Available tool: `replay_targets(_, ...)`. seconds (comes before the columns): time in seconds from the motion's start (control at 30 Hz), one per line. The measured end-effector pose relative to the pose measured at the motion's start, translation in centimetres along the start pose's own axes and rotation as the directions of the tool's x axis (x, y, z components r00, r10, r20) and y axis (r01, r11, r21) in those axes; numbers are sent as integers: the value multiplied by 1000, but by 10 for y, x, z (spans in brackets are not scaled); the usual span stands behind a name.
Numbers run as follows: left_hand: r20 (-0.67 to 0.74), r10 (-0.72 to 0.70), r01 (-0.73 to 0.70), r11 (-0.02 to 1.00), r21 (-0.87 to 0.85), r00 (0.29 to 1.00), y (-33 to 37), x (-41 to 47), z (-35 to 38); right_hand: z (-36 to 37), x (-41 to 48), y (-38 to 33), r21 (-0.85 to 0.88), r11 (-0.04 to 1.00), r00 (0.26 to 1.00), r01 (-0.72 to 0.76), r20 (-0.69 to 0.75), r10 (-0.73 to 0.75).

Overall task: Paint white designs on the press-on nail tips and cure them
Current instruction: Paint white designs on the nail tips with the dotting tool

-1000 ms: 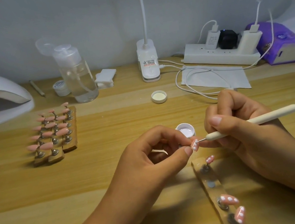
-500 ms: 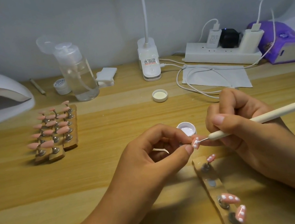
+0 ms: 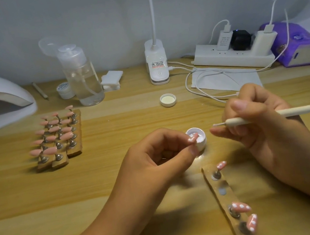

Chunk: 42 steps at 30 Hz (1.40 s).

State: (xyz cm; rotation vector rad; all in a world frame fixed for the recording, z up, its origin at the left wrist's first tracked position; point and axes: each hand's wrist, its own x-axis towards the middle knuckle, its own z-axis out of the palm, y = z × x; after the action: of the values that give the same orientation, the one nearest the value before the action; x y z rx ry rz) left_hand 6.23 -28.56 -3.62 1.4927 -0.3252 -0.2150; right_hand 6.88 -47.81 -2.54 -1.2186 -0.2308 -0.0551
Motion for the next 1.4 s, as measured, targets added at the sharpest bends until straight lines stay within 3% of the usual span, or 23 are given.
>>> replay_targets(0.17, -49, 0, -5, 994, -106, 999, 1, 2, -1, -8, 7, 1, 16, 1000, 990, -16, -143, 18)
replay_targets(0.27, -32, 28, -30, 996, -84, 999, 2, 0, -2, -11, 9, 1, 59, 998, 983, -23, -180, 34)
replay_targets(0.47, 177, 100, -147, 951, 272, 979, 2, -5, 2, -13, 11, 0, 70, 997, 972, -20, -234, 36)
replay_targets(0.67, 284, 100, -220, 875, 431, 954, 0, -7, 7, -15, 10, 0, 14, 1000, 970, -7, -243, 10)
replay_targets(0.73, 287, 107, -237, 852, 467, 952, -3, -6, 6, -17, 9, 1, -43, 999, 969, 4, -248, -15)
replay_targets(0.8, 308, 98, -245, 839, 486, 946, -5, -5, 3, -19, 6, 0, -205, 977, 964, 50, -246, -101)
replay_targets(0.9, 382, 47, -255, 819, 515, 923, -2, -4, -4, -26, 2, -6, -549, 810, 953, 207, -75, -294)
replay_targets(0.93, 388, 36, -245, 829, 503, 921, -1, -4, -5, -29, 2, -9, -683, 681, 944, 263, 35, -329)
replay_targets(1.0, 340, 31, -184, 884, 429, 940, 2, -4, -6, -36, 5, -7, -883, 279, 906, 377, 288, -312)
replay_targets(1.03, 287, 21, -133, 917, 377, 958, 3, -4, -7, -38, 7, -4, -902, 115, 890, 416, 378, -257)
replay_targets(1.07, 226, 7, -82, 943, 324, 974, 3, -3, -7, -39, 8, 0, -900, 19, 883, 435, 423, -202)
replay_targets(1.13, 126, -11, -16, 978, 209, 992, 2, 0, -8, -38, 9, 3, -892, -43, 879, 451, 452, -150)
replay_targets(1.2, 77, -18, 7, 991, 131, 997, 2, 2, -8, -37, 9, 3, -894, -41, 887, 445, 447, -117)
replay_targets(1.4, 62, -26, 24, 999, 39, 998, 5, 2, -8, -31, 5, -8, -921, -70, 923, 383, 385, -17)
